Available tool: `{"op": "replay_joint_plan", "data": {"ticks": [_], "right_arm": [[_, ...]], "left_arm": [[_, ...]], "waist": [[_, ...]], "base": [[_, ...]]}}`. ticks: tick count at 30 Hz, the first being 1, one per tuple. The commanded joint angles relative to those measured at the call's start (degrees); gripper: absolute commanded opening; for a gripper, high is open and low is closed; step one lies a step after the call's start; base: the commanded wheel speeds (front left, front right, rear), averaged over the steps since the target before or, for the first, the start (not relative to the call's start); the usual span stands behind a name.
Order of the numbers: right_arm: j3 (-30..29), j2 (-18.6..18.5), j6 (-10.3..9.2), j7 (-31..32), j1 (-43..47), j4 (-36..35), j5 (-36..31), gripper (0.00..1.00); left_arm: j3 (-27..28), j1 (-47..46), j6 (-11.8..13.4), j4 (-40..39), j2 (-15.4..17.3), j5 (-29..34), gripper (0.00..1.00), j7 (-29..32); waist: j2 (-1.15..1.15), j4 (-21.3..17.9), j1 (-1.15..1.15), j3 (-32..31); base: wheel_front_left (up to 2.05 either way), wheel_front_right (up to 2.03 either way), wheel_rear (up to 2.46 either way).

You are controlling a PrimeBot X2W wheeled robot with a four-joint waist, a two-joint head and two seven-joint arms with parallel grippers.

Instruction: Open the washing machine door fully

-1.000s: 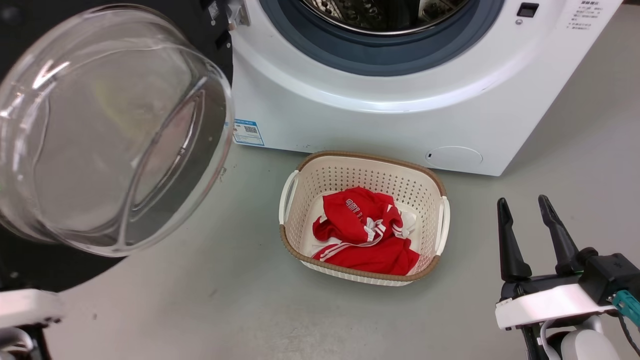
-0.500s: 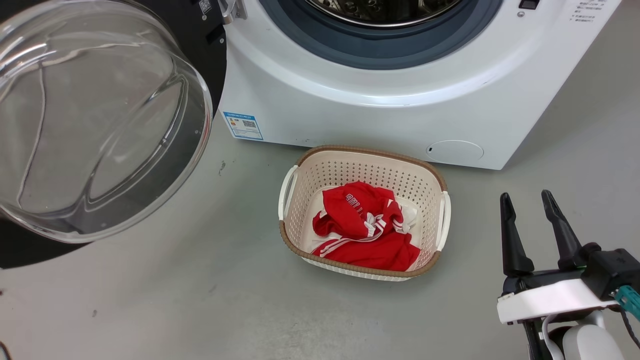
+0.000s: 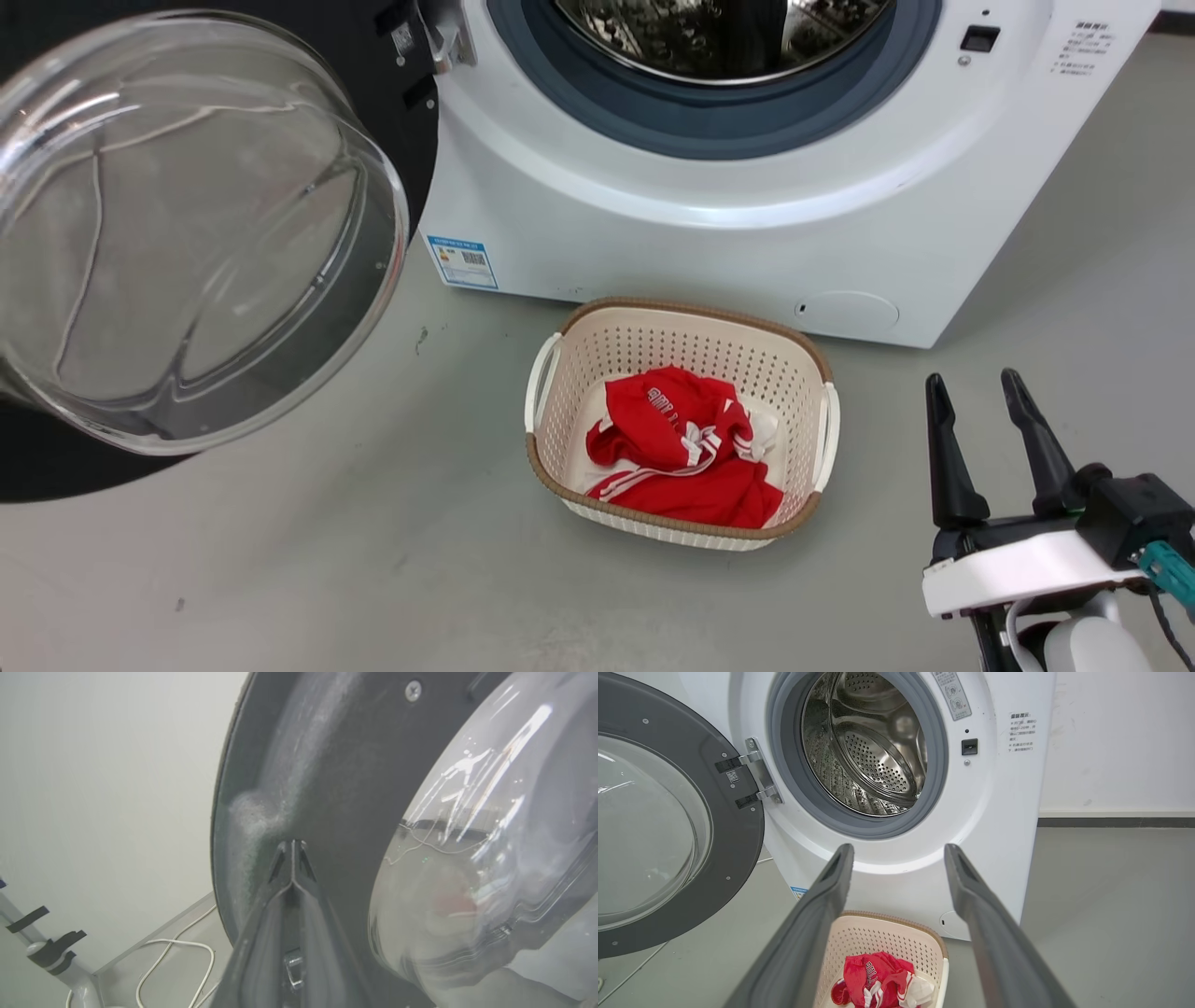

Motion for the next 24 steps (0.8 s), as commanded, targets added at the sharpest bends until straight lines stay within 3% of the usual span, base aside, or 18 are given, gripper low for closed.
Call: {"op": "replay_joint_plan", "data": {"ticks": [1, 8, 9, 11, 13, 14, 18, 24], "right_arm": [[0.0, 0.0, -0.04, -0.1, 0.6, 0.2, 0.3, 1.0], [-0.4, 0.0, -0.04, -0.1, 2.1, 0.4, 0.7, 1.0], [-0.5, 0.0, -0.04, -0.1, 2.4, 0.3, 0.7, 1.0], [-0.8, 0.0, -0.04, -0.1, 2.7, 0.2, 0.7, 1.0], [-0.9, 0.0, -0.03, -0.1, 2.8, 0.1, 0.5, 1.0], [-0.9, 0.0, -0.04, -0.1, 2.9, 0.1, 0.3, 1.0], [-1.4, 0.0, -0.04, -0.1, 2.8, -0.3, 0.4, 1.0], [-1.4, 0.0, -0.03, -0.1, 2.5, -0.9, 0.1, 1.0]], "left_arm": [[0.4, 1.5, -0.4, -0.5, -0.8, 0.3, 0.0, 0.1], [2.5, 10.8, -0.4, -12.7, -11.4, 3.5, 0.0, 0.1], [2.3, 12.3, -0.2, -15.1, -13.3, 4.0, 0.05, 0.1], [1.5, 14.9, 0.0, -19.4, -17.0, 5.1, 0.39, 0.1], [0.1, 16.8, 0.3, -22.9, -19.6, 6.8, 0.86, 0.1], [-0.8, 17.6, 0.4, -24.3, -20.6, 7.3, 1.0, 0.1], [-4.9, 19.7, 0.7, -28.2, -22.8, 9.2, 1.0, 0.1], [-12.4, 19.6, 0.0, -30.3, -23.6, 10.3, 1.0, 0.1]], "waist": [[0.0, 0.1, -0.01, -0.8], [0.0, 0.3, -0.01, -4.1], [0.0, 0.3, -0.01, -4.4], [0.0, 0.4, -0.01, -4.7], [0.0, 0.4, -0.01, -4.9], [0.0, 0.3, -0.01, -5.1], [0.0, -0.2, -0.01, -5.3], [0.0, -1.6, -0.01, -5.5]], "base": [[0.0, 0.0, 0.0], [0.0, 0.0, 0.0], [0.0, 0.0, 0.0], [0.0, 0.0, 0.0], [0.0, 0.0, 0.0], [0.0, 0.0, 0.0], [0.0, 0.0, 0.0], [0.0, 0.0, 0.0]]}}
